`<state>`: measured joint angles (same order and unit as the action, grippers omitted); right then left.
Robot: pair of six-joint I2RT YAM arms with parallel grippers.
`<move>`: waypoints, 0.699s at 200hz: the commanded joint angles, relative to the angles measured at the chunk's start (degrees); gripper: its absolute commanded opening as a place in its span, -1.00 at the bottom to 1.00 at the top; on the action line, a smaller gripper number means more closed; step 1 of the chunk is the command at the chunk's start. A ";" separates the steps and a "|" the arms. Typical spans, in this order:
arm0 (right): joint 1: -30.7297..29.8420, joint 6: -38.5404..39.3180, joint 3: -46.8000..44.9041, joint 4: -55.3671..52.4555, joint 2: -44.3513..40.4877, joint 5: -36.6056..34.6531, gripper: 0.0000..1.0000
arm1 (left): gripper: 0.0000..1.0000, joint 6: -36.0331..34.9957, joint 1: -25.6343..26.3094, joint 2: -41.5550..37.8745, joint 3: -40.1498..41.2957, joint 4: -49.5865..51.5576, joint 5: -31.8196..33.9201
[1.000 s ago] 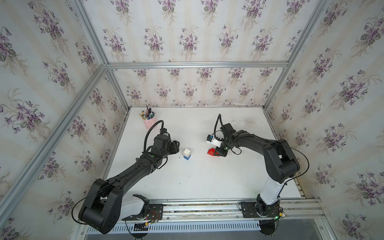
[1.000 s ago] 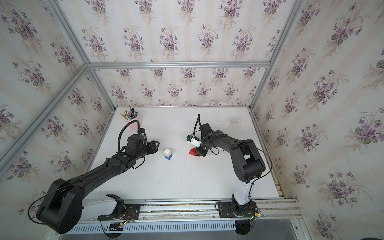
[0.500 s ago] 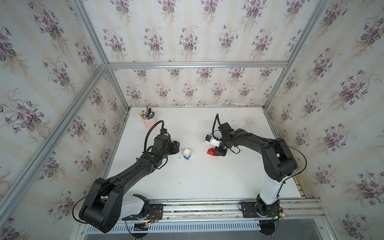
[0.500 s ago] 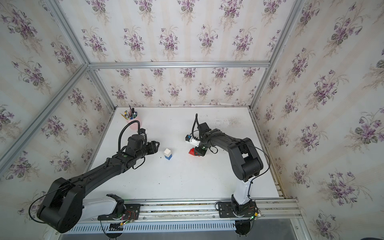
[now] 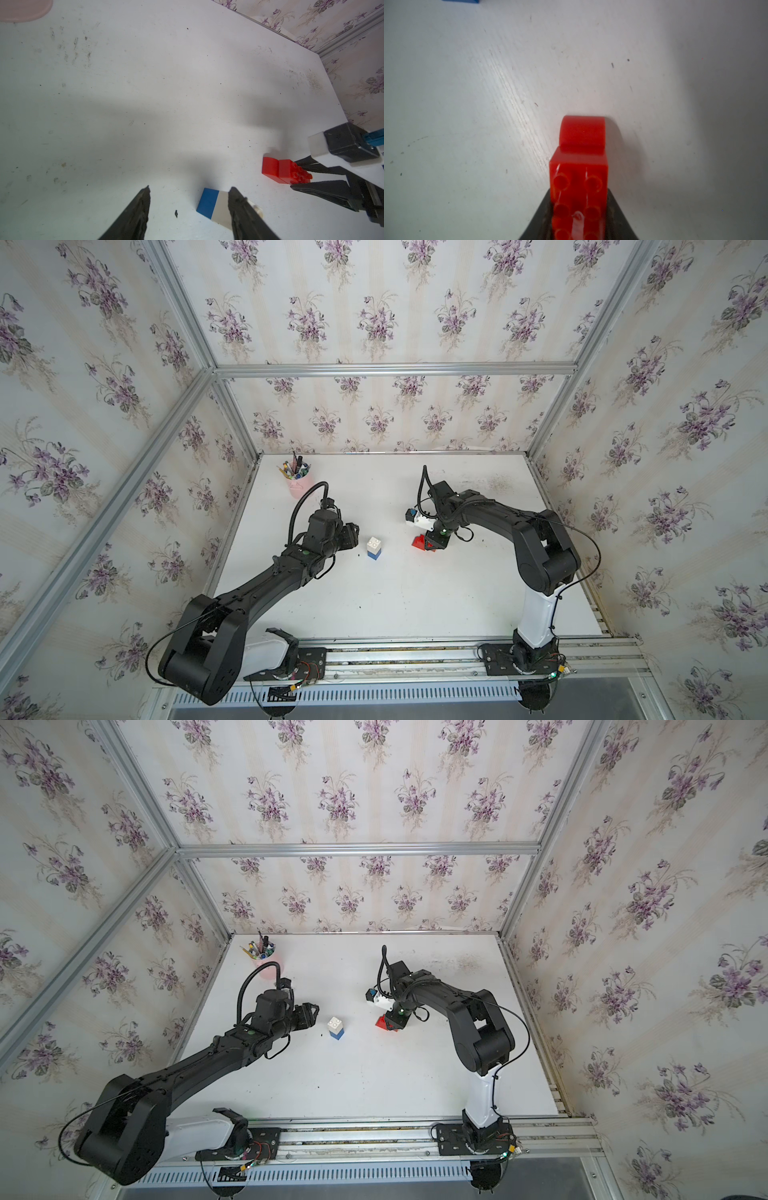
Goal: Assemble the letter r with lego
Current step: Assemble the lego brick with the lego brick.
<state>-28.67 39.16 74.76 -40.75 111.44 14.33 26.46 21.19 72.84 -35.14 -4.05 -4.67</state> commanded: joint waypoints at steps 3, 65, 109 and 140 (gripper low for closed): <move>-0.16 -0.66 -0.23 -8.10 2.45 -4.31 -1.00 | 0.24 0.17 -0.09 0.11 0.30 -2.19 -0.23; -0.25 -0.99 -1.97 -1.86 -1.21 -2.90 -0.31 | 0.24 -0.24 -0.10 -0.75 0.77 -1.68 0.62; -0.25 -1.28 -2.92 -0.40 -1.38 -4.15 1.00 | 0.24 -0.01 -0.10 -1.05 0.68 -1.24 0.54; -0.08 -1.71 -4.81 3.13 -4.22 -2.66 1.00 | 0.24 -0.07 -0.10 -1.12 0.59 -0.87 0.62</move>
<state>-28.86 37.63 71.07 -39.03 109.14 11.11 26.46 21.19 72.03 -34.41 -4.47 -4.60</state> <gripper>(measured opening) 0.999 0.621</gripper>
